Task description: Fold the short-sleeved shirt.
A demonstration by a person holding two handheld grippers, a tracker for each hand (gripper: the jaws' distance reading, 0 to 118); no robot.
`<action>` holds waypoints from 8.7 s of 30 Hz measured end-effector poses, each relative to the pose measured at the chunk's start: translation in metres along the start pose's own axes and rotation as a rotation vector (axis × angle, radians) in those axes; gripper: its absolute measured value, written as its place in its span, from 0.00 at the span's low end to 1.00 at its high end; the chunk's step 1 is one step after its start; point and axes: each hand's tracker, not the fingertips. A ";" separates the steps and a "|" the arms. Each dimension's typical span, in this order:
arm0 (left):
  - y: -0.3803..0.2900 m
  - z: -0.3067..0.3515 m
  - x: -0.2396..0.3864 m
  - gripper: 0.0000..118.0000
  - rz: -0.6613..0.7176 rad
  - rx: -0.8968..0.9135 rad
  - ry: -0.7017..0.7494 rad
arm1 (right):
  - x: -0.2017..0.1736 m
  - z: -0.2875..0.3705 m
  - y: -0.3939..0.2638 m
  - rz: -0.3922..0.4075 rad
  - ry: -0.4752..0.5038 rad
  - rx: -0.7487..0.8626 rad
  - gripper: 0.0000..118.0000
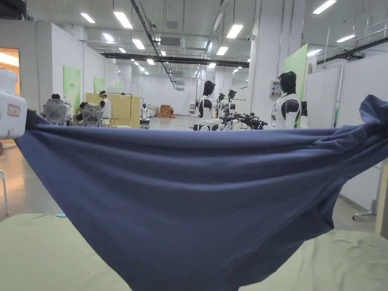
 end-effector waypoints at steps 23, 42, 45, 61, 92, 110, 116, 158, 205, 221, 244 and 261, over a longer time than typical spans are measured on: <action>-0.296 -0.133 0.097 0.00 0.056 -0.367 -0.083 | -0.028 -0.097 -0.299 0.062 -0.014 -0.279 0.06; -0.361 0.135 -0.008 0.00 0.076 -0.428 -0.233 | 0.088 0.211 -0.354 -0.008 0.072 -0.350 0.06; -0.382 0.162 -0.025 0.00 0.096 -0.498 -0.267 | 0.097 0.245 -0.373 0.049 0.115 -0.421 0.06; -0.436 0.226 -0.046 0.92 0.028 -0.631 -0.226 | 0.137 0.289 -0.456 -0.013 -0.053 -0.694 0.92; -0.476 0.186 0.002 0.45 0.094 -0.679 -0.177 | -0.039 0.366 -0.352 0.157 0.382 -0.327 0.00; -0.451 0.217 0.004 0.02 0.119 -0.504 -0.290 | -0.097 0.008 -0.421 0.190 0.390 -0.710 0.98; -0.459 0.213 0.004 0.02 0.104 -0.528 -0.293 | -0.131 -0.026 -0.466 0.318 0.441 -0.885 0.70; -0.016 0.198 -0.057 0.02 0.176 0.104 -0.266 | 0.021 0.209 0.058 0.059 0.299 0.135 0.01; -0.279 -0.164 0.135 0.02 -0.110 -0.263 -0.172 | -0.093 -0.163 -0.284 0.116 0.205 -0.256 0.01; -0.335 0.041 0.073 0.02 0.021 -0.346 -0.191 | -0.024 0.059 -0.342 0.032 0.255 -0.304 0.01; -0.454 0.240 0.027 0.47 -0.184 -0.624 -0.334 | 0.058 0.279 -0.463 0.142 0.342 -0.702 0.11; -0.404 0.357 -0.006 0.00 0.074 -0.356 -0.299 | 0.046 0.391 -0.381 0.030 0.263 -0.232 0.00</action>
